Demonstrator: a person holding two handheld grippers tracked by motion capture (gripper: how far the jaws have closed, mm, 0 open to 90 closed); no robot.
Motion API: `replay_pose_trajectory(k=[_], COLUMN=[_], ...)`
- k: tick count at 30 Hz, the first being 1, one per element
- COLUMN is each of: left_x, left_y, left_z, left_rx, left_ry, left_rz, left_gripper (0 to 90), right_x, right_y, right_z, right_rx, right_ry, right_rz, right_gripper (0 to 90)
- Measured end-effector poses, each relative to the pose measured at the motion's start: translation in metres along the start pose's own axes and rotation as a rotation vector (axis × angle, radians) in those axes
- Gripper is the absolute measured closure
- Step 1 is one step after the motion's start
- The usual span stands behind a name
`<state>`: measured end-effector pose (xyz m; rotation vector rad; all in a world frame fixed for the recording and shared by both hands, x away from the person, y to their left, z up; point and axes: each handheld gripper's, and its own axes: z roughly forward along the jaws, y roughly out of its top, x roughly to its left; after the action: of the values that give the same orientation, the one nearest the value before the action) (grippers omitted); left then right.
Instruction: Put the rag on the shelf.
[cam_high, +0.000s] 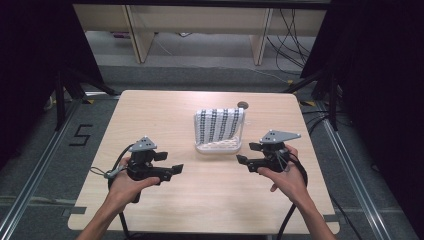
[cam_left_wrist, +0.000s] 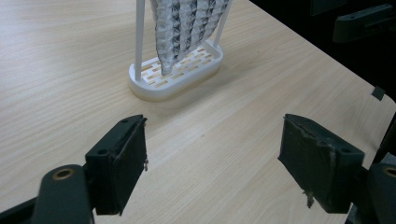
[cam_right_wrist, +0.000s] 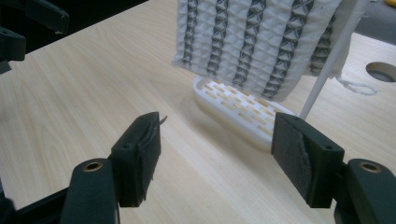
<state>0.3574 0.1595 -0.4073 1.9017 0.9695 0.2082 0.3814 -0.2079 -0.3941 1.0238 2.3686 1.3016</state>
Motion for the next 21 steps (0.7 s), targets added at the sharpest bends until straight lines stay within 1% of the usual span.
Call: replay_pose_trajectory(k=[1,2,3,4,5,6,7,8,11,12,13,14,15,16,17,18,19,20,21], left_x=[0.0,-0.001,-0.001,-0.001,-0.001,-0.001,-0.001,-0.001,0.0,0.0,0.0,0.001,0.001,0.0,0.0,0.001,0.001,0.0,0.0], left_y=[-0.001,-0.002,-0.003,-0.004,-0.006,-0.007,-0.008,-0.009,-0.012,-0.013,-0.015,-0.015,-0.017,-0.018,-0.019,-0.021,-0.022,-0.023,-0.025], left_z=[-0.001,-0.001,-0.001,-0.001,-0.002,-0.002,-0.002,-0.002,0.0,0.0,0.001,0.001,0.001,0.001,0.001,0.002,0.002,0.002,0.003], left_rx=[0.002,0.001,0.0,0.001,0.003,0.001,0.008,0.005,0.006,0.012,0.013,0.013,0.022,0.017,0.025,0.023,0.029,0.024,0.029], left_ry=[0.003,0.002,0.002,0.002,0.002,0.004,0.009,0.008,0.004,0.006,0.013,0.007,0.008,0.013,0.013,0.007,0.009,0.016,0.013], left_rz=[0.003,0.001,0.002,0.003,0.005,0.002,0.007,0.006,0.004,0.005,0.006,0.006,0.007,0.007,0.009,0.008,0.008,0.009,0.005], left_gripper=[21.7,21.6,21.6,21.6,21.6,21.5,21.5,21.4,21.1,21.1,21.1,21.1,21.1,21.1,21.1,21.1,21.1,21.1,21.1], right_x=[0.0,-0.001,0.001,0.0,0.001,0.001,0.002,0.004,0.003,0.005,0.004,0.005,0.007,0.006,0.007,0.01,0.008,0.01,0.009], right_y=[-0.001,-0.003,-0.004,-0.005,-0.006,-0.007,-0.009,-0.01,-0.015,-0.019,-0.02,-0.023,-0.025,-0.027,-0.029,-0.032,-0.034,-0.036,-0.037], right_z=[-0.001,-0.001,-0.001,-0.001,-0.002,-0.003,-0.002,-0.004,-0.003,-0.003,-0.003,-0.003,-0.003,-0.003,-0.003,-0.002,-0.001,-0.002,-0.001], right_rx=[0.011,0.003,0.009,0.004,0.012,0.009,-0.002,0.006,-0.024,-0.01,-0.012,-0.015,-0.012,-0.008,-0.006,-0.007,-0.012,-0.004,-0.003], right_ry=[-0.008,-0.011,-0.005,-0.007,0.0,-0.004,-0.003,-0.001,0.01,0.01,0.011,0.006,0.012,0.013,0.014,0.023,0.019,0.021,0.023], right_rz=[-0.007,-0.019,-0.007,-0.018,0.0,-0.009,-0.008,0.004,-0.013,0.015,-0.001,0.004,0.021,0.01,0.007,0.034,0.0,0.017,-0.002], right_gripper=[34.0,34.0,33.8,33.8,33.7,33.6,33.5,33.3,32.8,32.8,32.8,32.8,32.8,32.8,32.8,32.8,32.8,32.8,32.8])
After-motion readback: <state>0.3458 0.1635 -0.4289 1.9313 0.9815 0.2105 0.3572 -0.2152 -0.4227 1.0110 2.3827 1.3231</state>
